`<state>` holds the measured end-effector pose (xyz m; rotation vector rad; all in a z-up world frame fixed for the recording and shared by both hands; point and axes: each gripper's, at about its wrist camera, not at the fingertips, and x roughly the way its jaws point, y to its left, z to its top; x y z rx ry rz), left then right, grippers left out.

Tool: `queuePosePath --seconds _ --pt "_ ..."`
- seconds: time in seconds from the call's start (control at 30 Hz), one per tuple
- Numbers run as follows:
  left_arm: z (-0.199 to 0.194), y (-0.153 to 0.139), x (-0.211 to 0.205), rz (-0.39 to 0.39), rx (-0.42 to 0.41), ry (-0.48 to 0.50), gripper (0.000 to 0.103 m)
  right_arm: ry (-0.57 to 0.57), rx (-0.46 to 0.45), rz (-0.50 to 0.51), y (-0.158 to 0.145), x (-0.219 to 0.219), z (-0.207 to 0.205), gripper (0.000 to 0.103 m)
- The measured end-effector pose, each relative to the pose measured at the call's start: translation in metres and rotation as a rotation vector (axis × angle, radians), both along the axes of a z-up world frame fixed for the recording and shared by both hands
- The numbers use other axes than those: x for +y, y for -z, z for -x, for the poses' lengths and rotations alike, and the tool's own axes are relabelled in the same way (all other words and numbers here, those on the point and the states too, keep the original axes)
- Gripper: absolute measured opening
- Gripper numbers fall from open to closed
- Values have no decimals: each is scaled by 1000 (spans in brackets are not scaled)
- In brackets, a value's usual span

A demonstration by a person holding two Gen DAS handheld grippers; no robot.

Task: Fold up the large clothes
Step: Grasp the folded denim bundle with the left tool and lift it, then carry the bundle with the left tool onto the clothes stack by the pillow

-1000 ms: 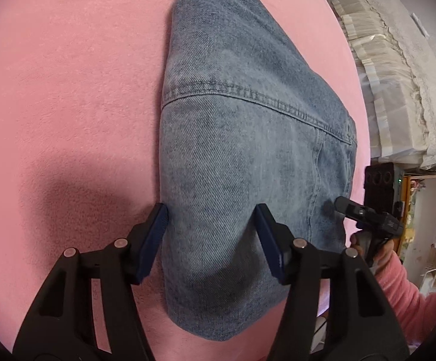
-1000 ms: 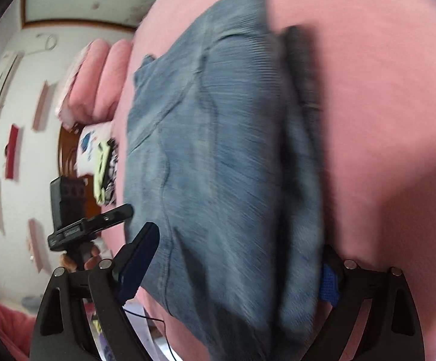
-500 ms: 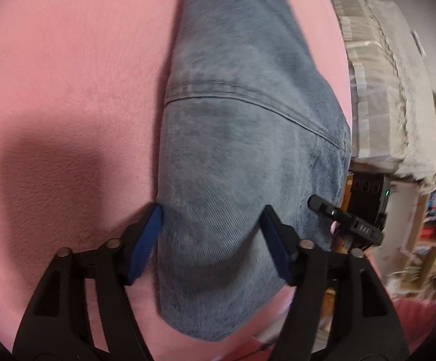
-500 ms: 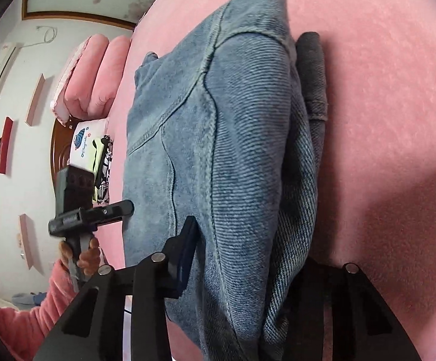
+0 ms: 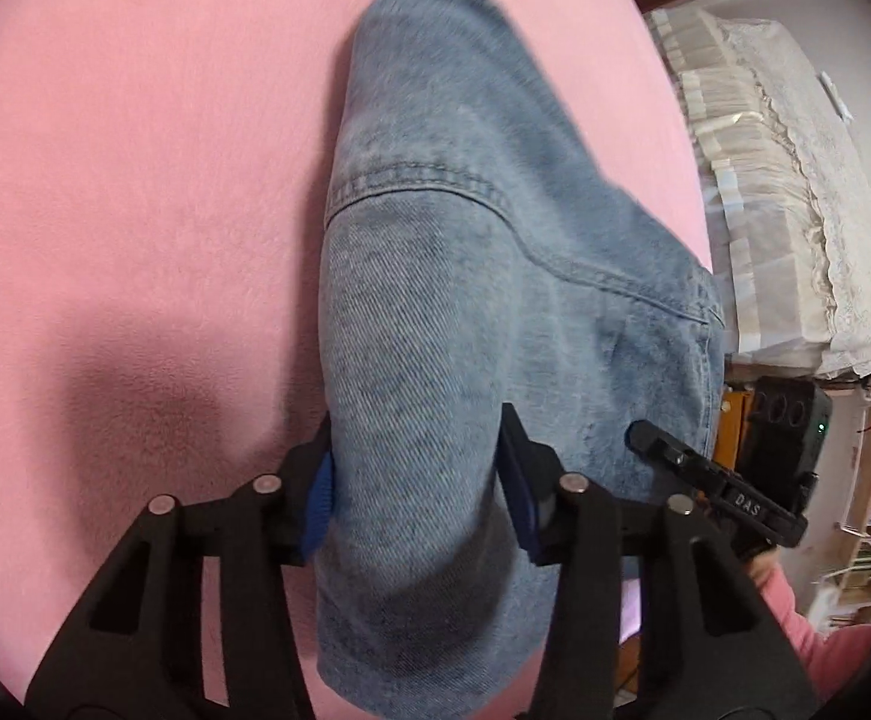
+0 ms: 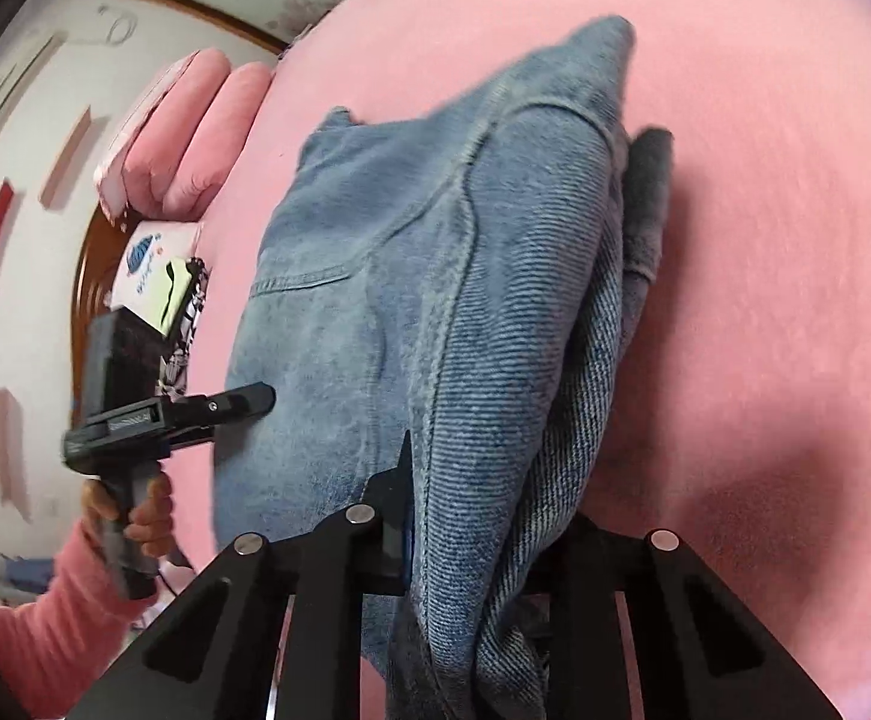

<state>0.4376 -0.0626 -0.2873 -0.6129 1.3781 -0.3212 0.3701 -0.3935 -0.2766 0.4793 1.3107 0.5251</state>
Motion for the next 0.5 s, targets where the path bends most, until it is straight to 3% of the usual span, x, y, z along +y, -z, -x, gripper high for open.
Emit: queuePosePath --seconds 0.27,0.5 --pt "30 -66 13 -9 -108 -60 38 -87 -98 28 -64 27 16 16" --pt "64 -136 60 10 -169 -106 37 -171 -221 80 -132 76 34 16"
